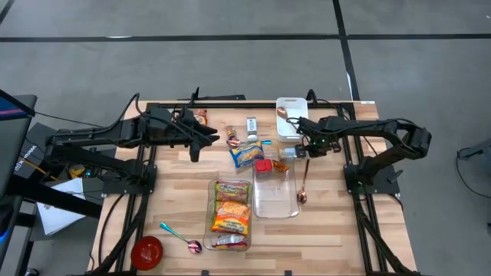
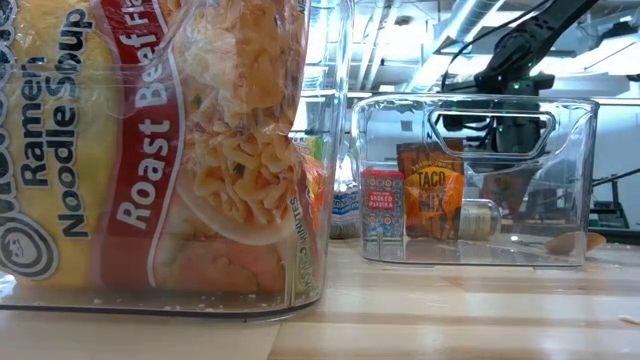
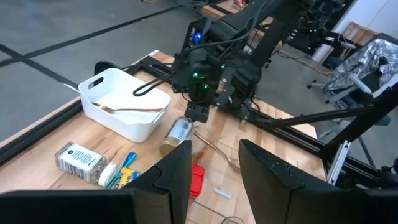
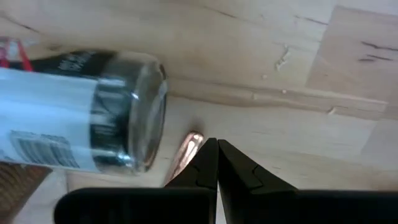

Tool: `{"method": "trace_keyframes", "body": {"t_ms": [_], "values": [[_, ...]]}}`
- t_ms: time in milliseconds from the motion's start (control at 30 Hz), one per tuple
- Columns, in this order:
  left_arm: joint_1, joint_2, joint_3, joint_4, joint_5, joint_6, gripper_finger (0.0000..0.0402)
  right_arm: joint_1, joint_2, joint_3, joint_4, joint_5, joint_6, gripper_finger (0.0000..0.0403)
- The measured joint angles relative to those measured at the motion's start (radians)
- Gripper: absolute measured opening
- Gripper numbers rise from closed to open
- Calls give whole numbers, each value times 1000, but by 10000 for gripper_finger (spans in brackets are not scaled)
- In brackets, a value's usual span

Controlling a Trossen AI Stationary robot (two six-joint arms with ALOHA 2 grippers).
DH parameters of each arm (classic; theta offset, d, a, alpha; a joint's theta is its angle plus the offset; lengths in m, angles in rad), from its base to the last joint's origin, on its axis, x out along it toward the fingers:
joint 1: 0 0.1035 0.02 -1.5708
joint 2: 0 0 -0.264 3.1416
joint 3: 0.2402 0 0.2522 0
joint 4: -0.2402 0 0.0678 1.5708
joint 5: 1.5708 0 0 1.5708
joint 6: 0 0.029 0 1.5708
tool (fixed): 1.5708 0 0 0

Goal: Pick & Place Food Item
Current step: Put the gold seasoning bottle into the right transparent bin

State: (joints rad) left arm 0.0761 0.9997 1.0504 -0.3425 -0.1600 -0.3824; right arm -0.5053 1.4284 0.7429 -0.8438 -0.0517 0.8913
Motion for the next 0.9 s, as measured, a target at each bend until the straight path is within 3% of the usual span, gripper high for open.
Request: {"method": "trace_keyframes", "body": {"t_ms": [167, 333, 633, 900], "values": [[0, 0, 0, 0, -1, 0, 127, 0, 0, 0, 128, -16, -3, 0], [1, 0, 0, 0, -1, 2, 127, 15, 0, 3, 350, -126, -4, 0], [1, 0, 0, 0, -7, 2, 127, 42, -38, 35, 180, -32, 0, 0], [4, 5, 0, -3, -96, 3, 127, 41, -156, 36, 102, 13, 0, 0]]}}
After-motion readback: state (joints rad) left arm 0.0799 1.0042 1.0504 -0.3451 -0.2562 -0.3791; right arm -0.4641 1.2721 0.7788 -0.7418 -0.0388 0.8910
